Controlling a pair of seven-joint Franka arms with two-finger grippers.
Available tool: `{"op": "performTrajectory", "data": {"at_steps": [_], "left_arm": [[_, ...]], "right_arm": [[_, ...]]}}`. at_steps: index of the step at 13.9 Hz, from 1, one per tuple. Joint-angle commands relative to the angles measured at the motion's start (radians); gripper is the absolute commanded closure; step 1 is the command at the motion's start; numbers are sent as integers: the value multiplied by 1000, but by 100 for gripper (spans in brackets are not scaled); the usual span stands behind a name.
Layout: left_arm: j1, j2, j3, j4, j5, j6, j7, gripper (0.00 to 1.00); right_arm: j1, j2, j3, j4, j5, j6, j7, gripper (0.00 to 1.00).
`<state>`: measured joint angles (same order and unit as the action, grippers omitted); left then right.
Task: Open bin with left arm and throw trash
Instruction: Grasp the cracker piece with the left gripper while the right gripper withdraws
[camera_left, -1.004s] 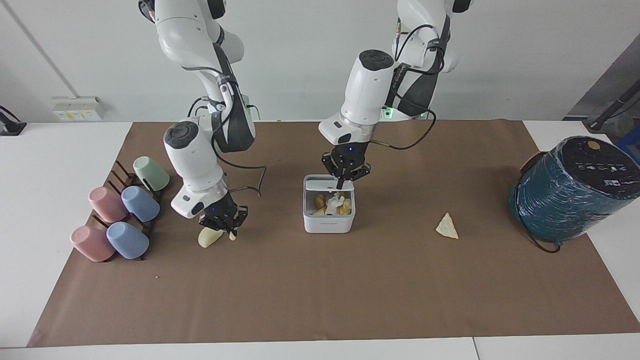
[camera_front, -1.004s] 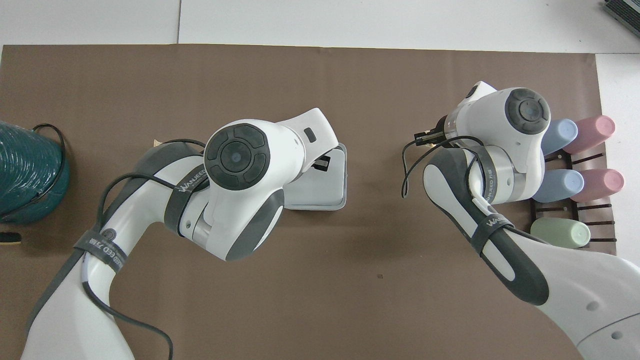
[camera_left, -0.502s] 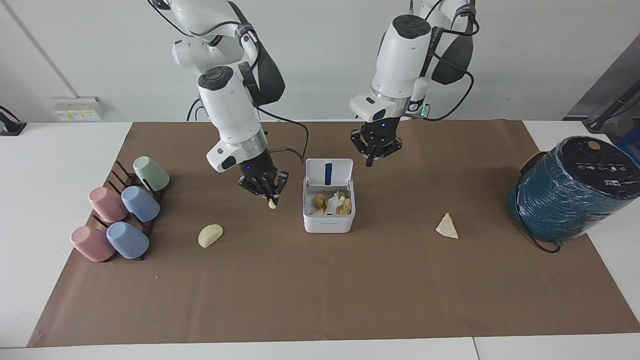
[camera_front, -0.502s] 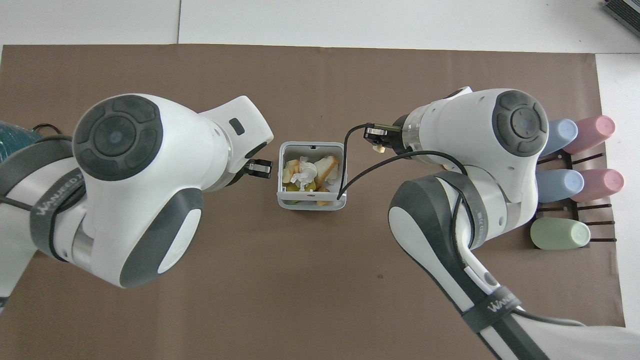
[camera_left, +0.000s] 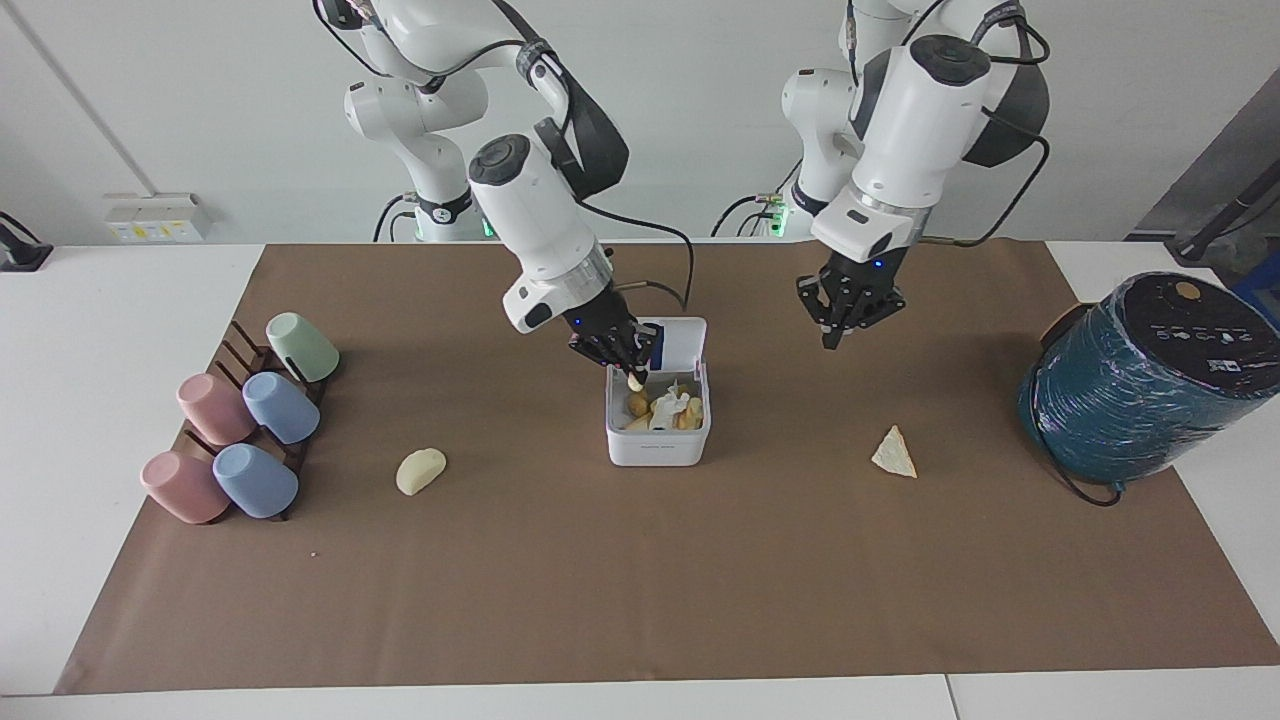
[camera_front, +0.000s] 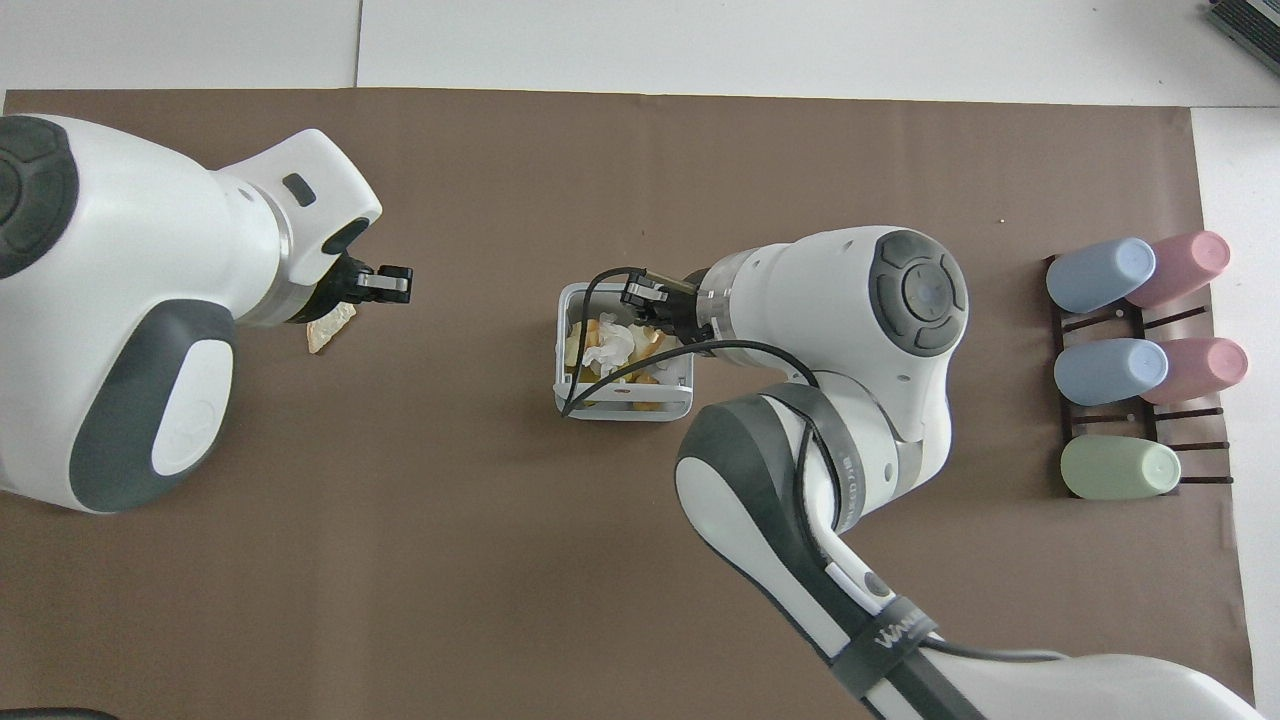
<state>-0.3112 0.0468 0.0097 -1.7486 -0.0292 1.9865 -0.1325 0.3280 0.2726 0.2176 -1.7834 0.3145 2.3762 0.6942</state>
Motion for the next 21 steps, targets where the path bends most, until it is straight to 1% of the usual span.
{"op": "performTrajectory", "data": {"at_steps": [1,2,3,4,6,7,10,13,14,16,17,19,21], "left_arm": [[55,10,-11,-55,0,92,77,10],[78,13,-11,-83,0,130,97,0],[90,21,-11,-110,0,179,102,0],[99,30,-11,-127,0,221,103,0],[121,68,-11,-146,0,276,122,0],[148,71,-11,-170,0,307,141,0],[199,82,-11,-248,0,405,243,0],[230,128,-11,-307,0,478,341,0],[238,133,-11,-330,0,504,355,0],[241,143,-11,-348,0,512,382,0],[242,162,-11,-361,0,520,408,0],[259,189,-11,-377,0,554,439,0],[256,197,-11,-411,-1,598,442,0]], "right_arm": [[-4,17,3,-14,21,21,7,90],[2,19,3,-23,21,21,8,72],[2,19,3,-30,21,18,8,52],[2,19,3,-28,21,18,8,39],[2,22,3,-21,21,20,8,5],[2,22,3,-21,21,21,8,0],[2,20,3,-11,21,14,10,0],[-32,-13,-12,18,-18,-15,-2,0],[-62,-18,-26,33,-70,-28,-10,0],[-128,-24,-26,56,-238,-80,-59,0],[-160,-29,-26,44,-300,-95,-109,0],[-236,-38,-26,3,-324,-109,-247,0],[-297,-32,-27,-48,-342,-94,-352,0]]}}
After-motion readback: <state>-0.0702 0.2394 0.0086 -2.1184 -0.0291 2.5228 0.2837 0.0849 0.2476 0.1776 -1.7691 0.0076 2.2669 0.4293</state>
